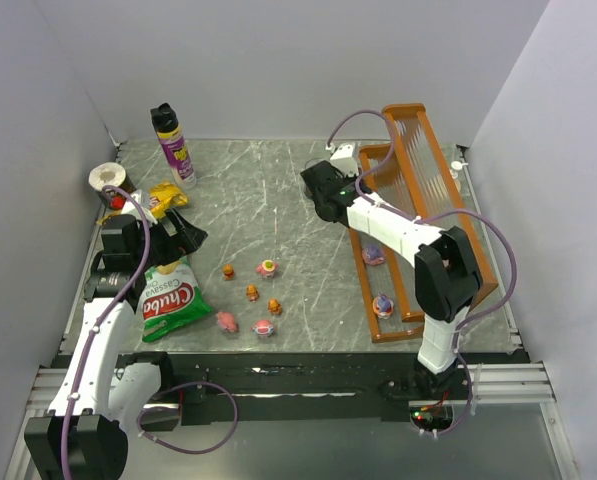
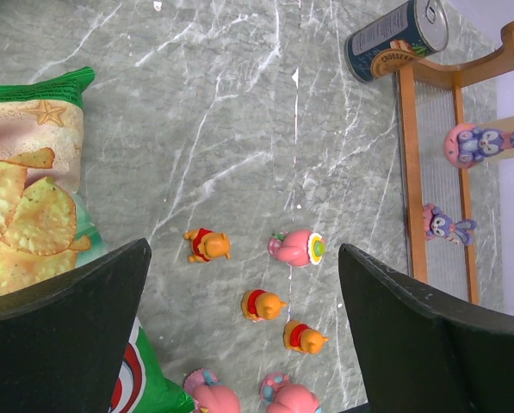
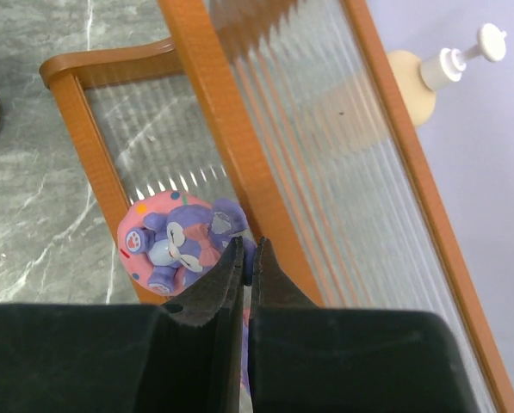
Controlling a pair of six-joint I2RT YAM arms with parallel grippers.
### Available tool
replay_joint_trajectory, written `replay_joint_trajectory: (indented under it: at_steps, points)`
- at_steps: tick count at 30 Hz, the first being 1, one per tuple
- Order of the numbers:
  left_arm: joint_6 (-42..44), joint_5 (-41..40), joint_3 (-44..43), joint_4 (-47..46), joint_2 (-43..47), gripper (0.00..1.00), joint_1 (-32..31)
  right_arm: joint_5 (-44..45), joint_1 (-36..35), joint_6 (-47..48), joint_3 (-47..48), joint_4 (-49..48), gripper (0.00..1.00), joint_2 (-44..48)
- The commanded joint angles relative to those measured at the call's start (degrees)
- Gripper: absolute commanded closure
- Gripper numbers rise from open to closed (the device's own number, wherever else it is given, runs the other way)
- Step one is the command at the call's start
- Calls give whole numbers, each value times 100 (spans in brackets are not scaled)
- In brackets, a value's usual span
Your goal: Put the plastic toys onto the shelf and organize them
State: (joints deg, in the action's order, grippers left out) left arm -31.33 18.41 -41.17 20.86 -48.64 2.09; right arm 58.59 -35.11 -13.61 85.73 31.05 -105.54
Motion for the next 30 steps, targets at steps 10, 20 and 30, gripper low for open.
replay_joint_trajectory:
  at_steps: [10,20,30]
  points:
    - [-101,119,-199,-135,-14,4,37,873,-13,51,163,-310,100,-608]
    - [-110,119,-199,-144,-31,3,37,1286,-22,-676,303,103,100,-1021]
    - [-110,136,-199,-144,-49,4,29,1647,-13,-2471,1226,2141,100,-1689]
